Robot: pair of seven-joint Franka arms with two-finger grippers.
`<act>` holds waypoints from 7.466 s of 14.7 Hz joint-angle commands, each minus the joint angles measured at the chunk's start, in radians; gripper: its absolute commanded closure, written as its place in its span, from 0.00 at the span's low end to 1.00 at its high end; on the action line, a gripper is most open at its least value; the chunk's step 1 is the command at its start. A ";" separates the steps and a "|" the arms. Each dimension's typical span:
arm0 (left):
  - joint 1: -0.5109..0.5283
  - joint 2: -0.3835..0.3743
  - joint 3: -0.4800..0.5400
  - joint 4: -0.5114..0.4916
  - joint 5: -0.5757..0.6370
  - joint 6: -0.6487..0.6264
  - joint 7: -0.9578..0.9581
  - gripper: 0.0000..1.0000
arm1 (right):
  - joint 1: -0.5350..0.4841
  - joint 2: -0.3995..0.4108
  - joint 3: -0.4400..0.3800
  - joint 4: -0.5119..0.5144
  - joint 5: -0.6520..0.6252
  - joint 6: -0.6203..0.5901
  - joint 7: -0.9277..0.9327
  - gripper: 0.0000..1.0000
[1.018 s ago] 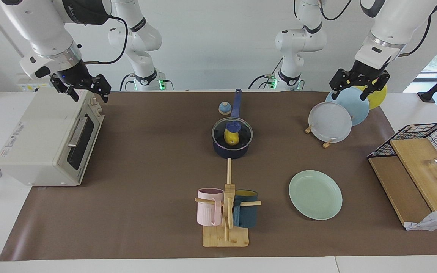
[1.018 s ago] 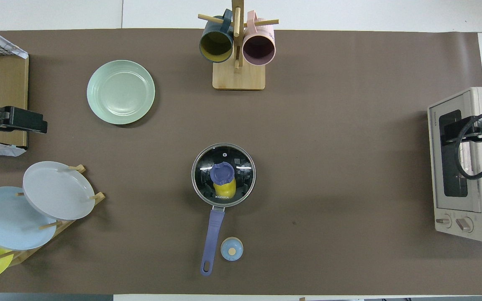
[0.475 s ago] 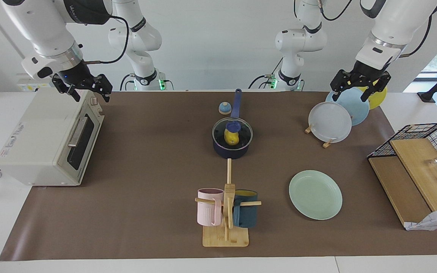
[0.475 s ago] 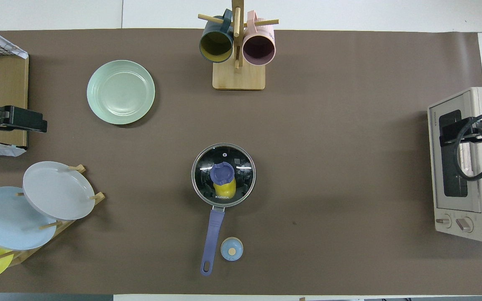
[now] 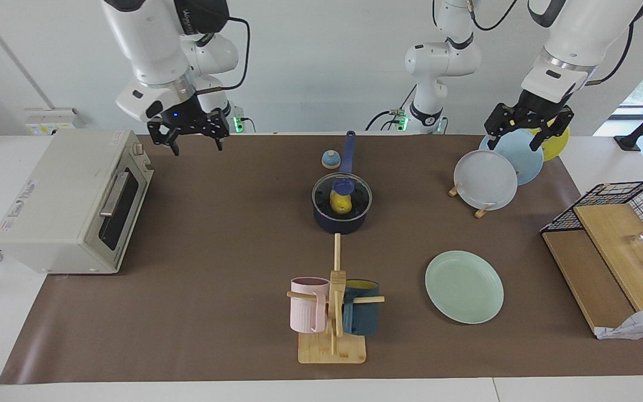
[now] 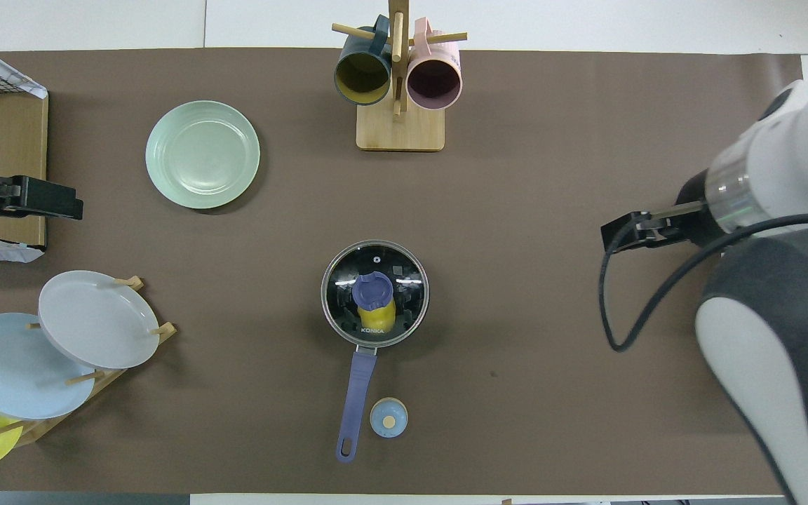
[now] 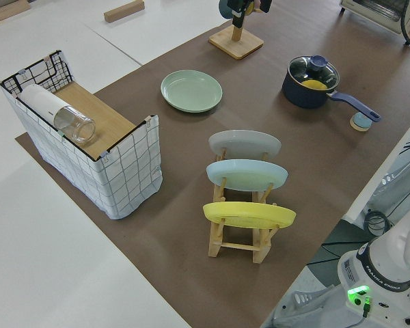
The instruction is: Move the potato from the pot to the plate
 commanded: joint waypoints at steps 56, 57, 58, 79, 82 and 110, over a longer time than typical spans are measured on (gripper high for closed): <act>-0.012 -0.021 0.001 -0.030 -0.005 0.039 0.005 0.00 | 0.499 0.245 -0.002 -0.206 -0.151 0.602 0.481 0.08; -0.012 -0.021 0.001 -0.030 -0.005 0.040 0.005 0.00 | 0.499 0.245 -0.002 -0.206 -0.151 0.602 0.481 0.09; -0.017 -0.021 0.001 -0.030 -0.005 0.043 0.005 0.00 | 0.499 0.245 -0.002 -0.206 -0.151 0.602 0.481 0.13; -0.089 -0.056 0.001 -0.102 -0.006 0.054 -0.126 0.00 | 0.257 0.239 -0.003 -0.067 -0.106 0.445 0.083 0.60; -0.176 -0.057 0.001 -0.126 -0.006 0.080 -0.243 0.00 | 0.106 0.233 -0.003 -0.080 -0.026 0.424 -0.127 0.60; -0.589 0.255 0.001 -0.453 -0.008 0.692 -0.751 0.00 | -0.246 0.061 -0.011 -0.500 0.000 0.622 -0.633 0.00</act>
